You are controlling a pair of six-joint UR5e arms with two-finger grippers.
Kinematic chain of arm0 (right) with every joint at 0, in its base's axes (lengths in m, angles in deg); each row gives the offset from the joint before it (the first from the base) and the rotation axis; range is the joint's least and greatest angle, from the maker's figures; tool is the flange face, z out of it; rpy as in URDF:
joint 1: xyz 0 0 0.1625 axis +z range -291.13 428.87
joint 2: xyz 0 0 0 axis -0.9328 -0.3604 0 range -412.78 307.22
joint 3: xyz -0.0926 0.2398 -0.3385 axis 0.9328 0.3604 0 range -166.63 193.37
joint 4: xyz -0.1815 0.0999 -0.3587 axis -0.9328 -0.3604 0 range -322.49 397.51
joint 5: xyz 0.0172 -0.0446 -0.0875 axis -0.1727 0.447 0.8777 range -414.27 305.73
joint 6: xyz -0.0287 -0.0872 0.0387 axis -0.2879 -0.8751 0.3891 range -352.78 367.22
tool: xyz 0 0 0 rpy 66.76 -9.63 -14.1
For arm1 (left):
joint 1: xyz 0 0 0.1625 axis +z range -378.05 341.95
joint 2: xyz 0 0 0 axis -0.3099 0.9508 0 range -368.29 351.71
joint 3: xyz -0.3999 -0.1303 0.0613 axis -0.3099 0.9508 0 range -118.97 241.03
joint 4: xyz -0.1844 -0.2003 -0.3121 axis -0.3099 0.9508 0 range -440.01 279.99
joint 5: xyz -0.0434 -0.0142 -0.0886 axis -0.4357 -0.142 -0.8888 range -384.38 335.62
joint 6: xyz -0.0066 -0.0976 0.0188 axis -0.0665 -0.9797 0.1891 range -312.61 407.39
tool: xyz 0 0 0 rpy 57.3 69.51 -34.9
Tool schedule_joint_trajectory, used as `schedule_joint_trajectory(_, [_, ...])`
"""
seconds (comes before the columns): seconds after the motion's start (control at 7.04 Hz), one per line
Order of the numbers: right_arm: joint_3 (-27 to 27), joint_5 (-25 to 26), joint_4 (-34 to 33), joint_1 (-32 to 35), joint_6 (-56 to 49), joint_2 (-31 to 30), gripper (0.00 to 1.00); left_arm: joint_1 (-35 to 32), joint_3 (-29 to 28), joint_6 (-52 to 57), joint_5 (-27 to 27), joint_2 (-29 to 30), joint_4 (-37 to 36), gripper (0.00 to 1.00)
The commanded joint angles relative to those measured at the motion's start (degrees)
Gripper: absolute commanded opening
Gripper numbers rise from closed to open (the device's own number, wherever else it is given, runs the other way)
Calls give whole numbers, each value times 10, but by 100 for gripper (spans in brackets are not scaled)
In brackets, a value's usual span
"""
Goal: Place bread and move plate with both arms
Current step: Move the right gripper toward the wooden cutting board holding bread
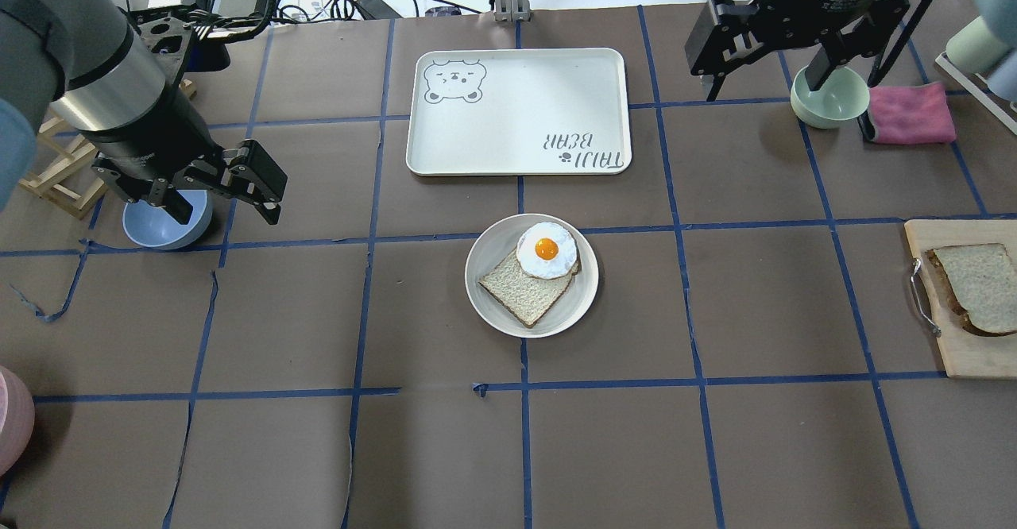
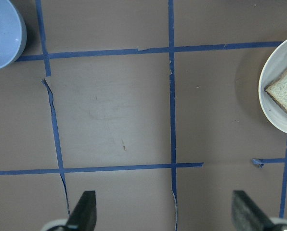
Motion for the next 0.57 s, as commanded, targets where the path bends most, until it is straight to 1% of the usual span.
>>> schedule_joint_trajectory(0.0, [-5, 0, -1, 0, -2, 3, 100, 0, 0, 0, 0, 0, -1, 100])
schedule_joint_trajectory(0.43, [-18, 3, -5, -7, -12, 16, 100, 0, 1, 0, 0, 0, 0, 100])
